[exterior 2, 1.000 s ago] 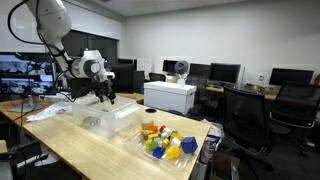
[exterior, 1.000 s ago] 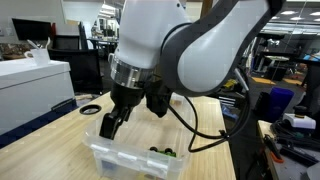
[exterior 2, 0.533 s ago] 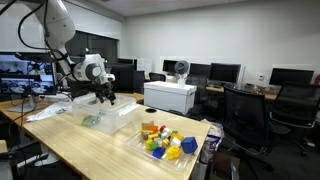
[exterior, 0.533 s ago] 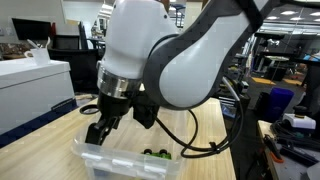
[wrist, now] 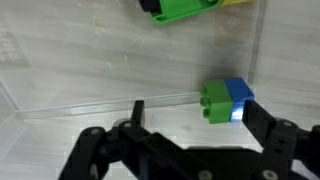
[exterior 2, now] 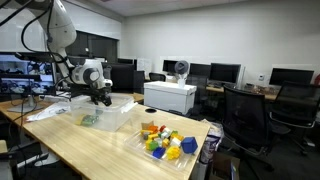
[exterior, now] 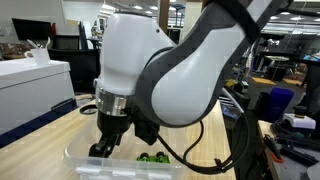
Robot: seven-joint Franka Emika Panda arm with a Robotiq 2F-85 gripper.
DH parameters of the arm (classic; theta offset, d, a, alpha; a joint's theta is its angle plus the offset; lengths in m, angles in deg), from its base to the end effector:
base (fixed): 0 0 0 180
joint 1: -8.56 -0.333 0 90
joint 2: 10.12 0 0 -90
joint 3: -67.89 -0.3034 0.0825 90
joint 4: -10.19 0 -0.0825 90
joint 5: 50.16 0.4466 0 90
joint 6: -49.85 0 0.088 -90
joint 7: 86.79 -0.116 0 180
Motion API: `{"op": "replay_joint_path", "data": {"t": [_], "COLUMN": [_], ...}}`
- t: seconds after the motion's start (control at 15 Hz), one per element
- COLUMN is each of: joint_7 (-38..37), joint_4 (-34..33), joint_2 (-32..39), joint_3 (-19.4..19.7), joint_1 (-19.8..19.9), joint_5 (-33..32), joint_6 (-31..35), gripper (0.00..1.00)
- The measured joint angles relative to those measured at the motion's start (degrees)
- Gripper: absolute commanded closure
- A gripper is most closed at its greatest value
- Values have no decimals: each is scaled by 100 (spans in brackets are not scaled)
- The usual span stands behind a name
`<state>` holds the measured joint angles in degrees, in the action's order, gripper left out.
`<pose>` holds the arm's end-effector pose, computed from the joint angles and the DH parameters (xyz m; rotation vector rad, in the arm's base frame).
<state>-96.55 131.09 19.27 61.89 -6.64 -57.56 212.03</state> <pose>0.5786 0.2341 0.1163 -3.0369 -0.4584 -0.3166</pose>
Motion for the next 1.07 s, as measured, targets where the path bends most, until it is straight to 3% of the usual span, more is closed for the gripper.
{"op": "replay_joint_path", "data": {"t": [0.27, 0.67, 1.07], "joint_7": [72, 15, 17], "joint_4": [-173, -402, -409], "joint_2": [173, 291, 160], "joint_3": [2, 500, 602], "joint_1": [-1, -46, -423], "joint_5": [0, 0, -57], "joint_6": [-28, -45, 23], "gripper": [0, 0, 0]}}
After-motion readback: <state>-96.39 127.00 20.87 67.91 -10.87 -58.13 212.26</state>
